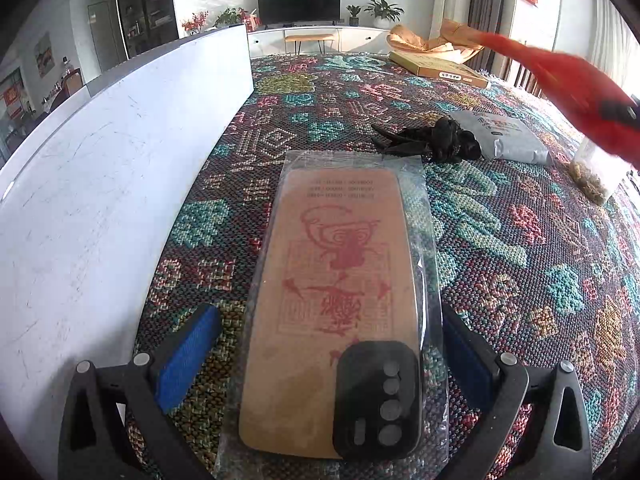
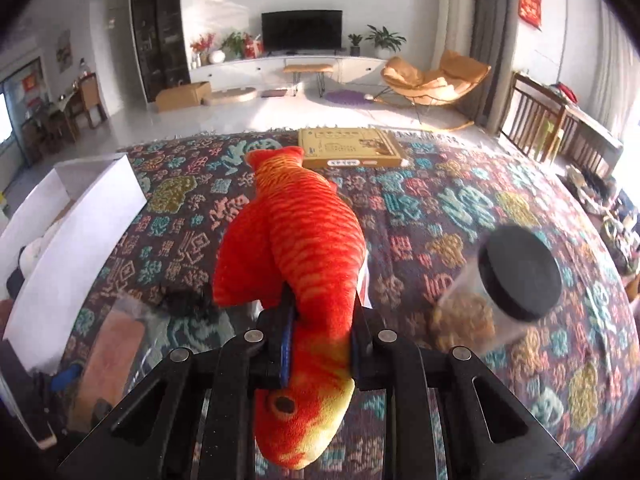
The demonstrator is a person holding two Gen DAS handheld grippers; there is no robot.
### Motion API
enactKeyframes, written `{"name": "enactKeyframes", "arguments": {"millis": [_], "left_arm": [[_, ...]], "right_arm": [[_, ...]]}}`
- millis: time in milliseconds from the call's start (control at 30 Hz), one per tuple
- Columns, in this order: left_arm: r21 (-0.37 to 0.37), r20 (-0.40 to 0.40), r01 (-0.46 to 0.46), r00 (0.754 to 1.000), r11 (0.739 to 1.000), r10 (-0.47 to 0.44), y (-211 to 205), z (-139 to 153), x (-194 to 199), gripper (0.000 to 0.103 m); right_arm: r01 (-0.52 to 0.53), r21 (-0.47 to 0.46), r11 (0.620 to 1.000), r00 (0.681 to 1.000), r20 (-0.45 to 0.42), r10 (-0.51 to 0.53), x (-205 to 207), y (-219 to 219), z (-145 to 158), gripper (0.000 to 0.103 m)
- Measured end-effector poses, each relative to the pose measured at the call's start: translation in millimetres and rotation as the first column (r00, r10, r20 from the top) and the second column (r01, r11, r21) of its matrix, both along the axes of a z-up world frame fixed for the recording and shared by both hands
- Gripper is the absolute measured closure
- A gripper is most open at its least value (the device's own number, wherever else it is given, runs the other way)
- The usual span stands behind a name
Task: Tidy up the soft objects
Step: 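Grasp the red plush fish with the right tool while the left tool holds the bag, then carry both items over the white box and open both tools to drop them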
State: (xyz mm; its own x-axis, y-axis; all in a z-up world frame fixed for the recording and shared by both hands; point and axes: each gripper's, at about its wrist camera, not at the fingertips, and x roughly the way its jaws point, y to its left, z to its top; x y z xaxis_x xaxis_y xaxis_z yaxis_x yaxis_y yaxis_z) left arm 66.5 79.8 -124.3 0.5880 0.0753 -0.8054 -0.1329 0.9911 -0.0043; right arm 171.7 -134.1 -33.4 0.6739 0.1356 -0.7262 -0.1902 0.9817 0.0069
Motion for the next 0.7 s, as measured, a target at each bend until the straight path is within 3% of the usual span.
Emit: {"name": "enactKeyframes", "arguments": {"millis": [67,167,200,233,300,400,500,700], "left_arm": [[0.000,0.000,0.000,1.000,1.000,0.000,0.0,0.0,-0.1,0.000],[0.000,0.000,0.000,1.000,1.000,0.000,0.0,0.0,-0.1,0.000],[0.000,0.000,0.000,1.000,1.000,0.000,0.0,0.0,-0.2,0.000],[-0.001,0.000,0.000,1.000,1.000,0.000,0.0,0.0,-0.2,0.000],[-0.001,0.000,0.000,1.000,1.000,0.000,0.0,0.0,-0.3,0.000],[-0.002,0.000,0.001,1.000,1.000,-0.001,0.0,0.1,-0.2,0.000],[-0.001,0.000,0.001,1.000,1.000,-0.001,-0.4,-0.1,-0.6,0.000],[-0.001,0.000,0.000,1.000,1.000,0.000,-0.8,-0.1,-0.7,0.000]], "right_arm": [[0.074,-0.019,0.997,0.997,-0.031,-0.074,-32.6,-21.7,-25.0,0.079],[0.129,-0.008,0.992,0.977,-0.168,-0.129,-55.5,-48.7,-73.9,0.072],[0.138,0.026,0.990,0.975,-0.180,-0.131,-61.6,-56.1,-81.1,0.056],[0.146,0.042,0.988,0.978,-0.155,-0.138,-66.5,-62.4,-79.9,0.052],[0.150,0.065,0.986,0.978,-0.155,-0.139,-68.1,-68.8,-70.8,0.032],[0.145,0.091,0.985,0.984,-0.120,-0.134,-64.4,-75.8,-45.9,0.028],[0.116,0.036,0.993,0.990,-0.084,-0.112,-57.4,-67.6,-26.5,0.024],[0.005,-0.105,0.994,0.982,-0.187,-0.025,-31.9,-35.3,-40.6,0.024]]}}
